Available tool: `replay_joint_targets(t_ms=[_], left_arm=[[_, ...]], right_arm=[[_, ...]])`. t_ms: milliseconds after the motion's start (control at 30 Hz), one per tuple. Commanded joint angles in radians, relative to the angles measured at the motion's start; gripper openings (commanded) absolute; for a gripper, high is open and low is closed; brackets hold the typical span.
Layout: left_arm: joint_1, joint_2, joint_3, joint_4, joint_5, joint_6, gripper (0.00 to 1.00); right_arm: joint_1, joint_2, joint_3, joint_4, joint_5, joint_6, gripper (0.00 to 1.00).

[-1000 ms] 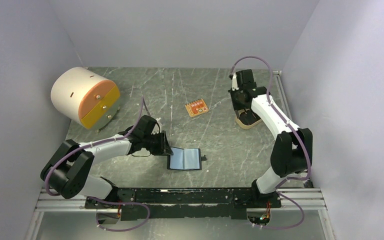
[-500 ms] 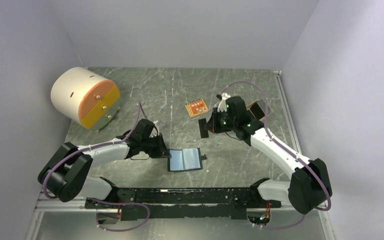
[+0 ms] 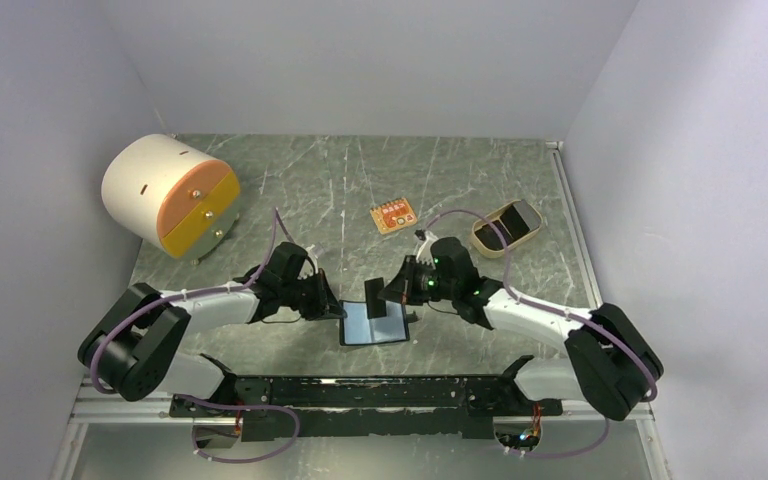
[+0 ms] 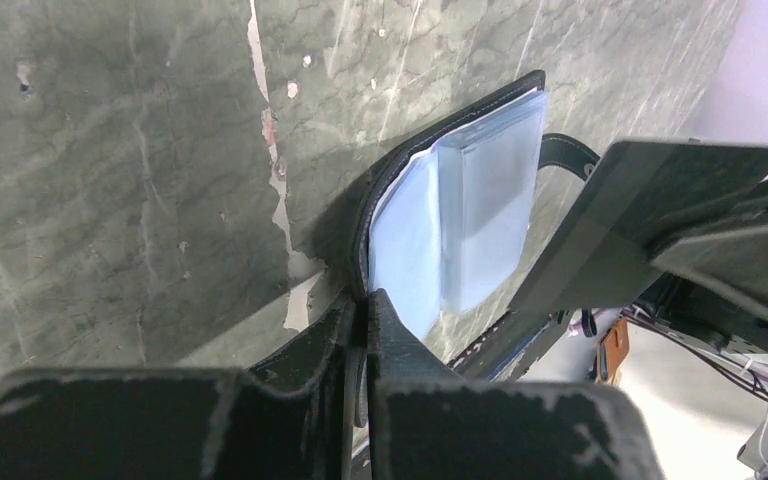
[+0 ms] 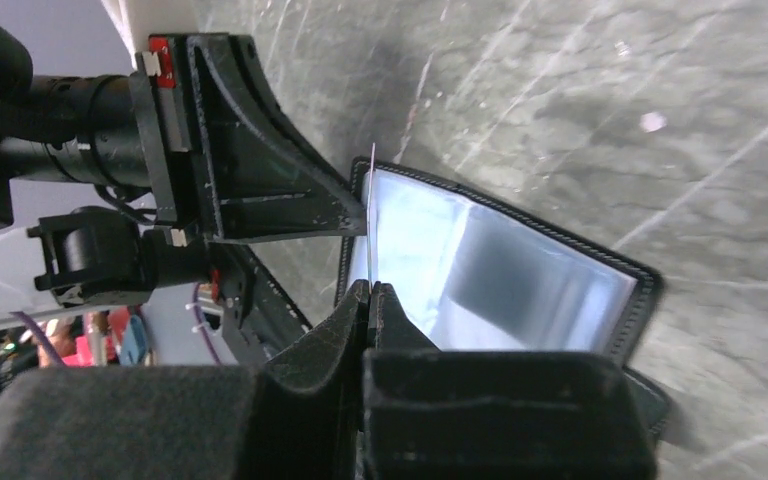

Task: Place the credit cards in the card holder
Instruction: Insert the credit card into the card holder.

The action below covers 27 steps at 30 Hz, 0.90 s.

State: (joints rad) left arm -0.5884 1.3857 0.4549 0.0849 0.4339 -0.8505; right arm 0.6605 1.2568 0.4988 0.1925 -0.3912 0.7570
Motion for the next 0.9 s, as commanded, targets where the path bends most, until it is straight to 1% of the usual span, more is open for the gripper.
replay_joint_targets(t_ms=[0, 133, 300, 433, 667, 867], left_arm=[[0.009, 0.004, -0.01, 0.036, 0.01, -0.008, 0.09], [0.009, 0.015, -0.019, 0.054, 0.016, -0.011, 0.09], [0.009, 0.022, -0.026, 0.064, 0.023, -0.012, 0.09], [0.01, 0.025, -0.022, 0.05, 0.013, -0.002, 0.09], [0.009, 0.023, -0.02, 0.035, 0.003, 0.007, 0.09], [0.009, 0.023, -0.022, 0.037, 0.001, 0.007, 0.09]], right_arm=[[0.062, 0.04, -0.038, 0.15, 0.054, 0.11, 0.0], [0.086, 0.084, -0.064, 0.193, 0.087, 0.125, 0.0], [0.091, 0.106, -0.079, 0.174, 0.148, 0.096, 0.0], [0.093, 0.119, -0.092, 0.176, 0.162, 0.082, 0.0], [0.094, 0.106, -0.089, 0.112, 0.21, 0.032, 0.0], [0.1, 0.111, -0.093, 0.106, 0.21, 0.027, 0.0]])
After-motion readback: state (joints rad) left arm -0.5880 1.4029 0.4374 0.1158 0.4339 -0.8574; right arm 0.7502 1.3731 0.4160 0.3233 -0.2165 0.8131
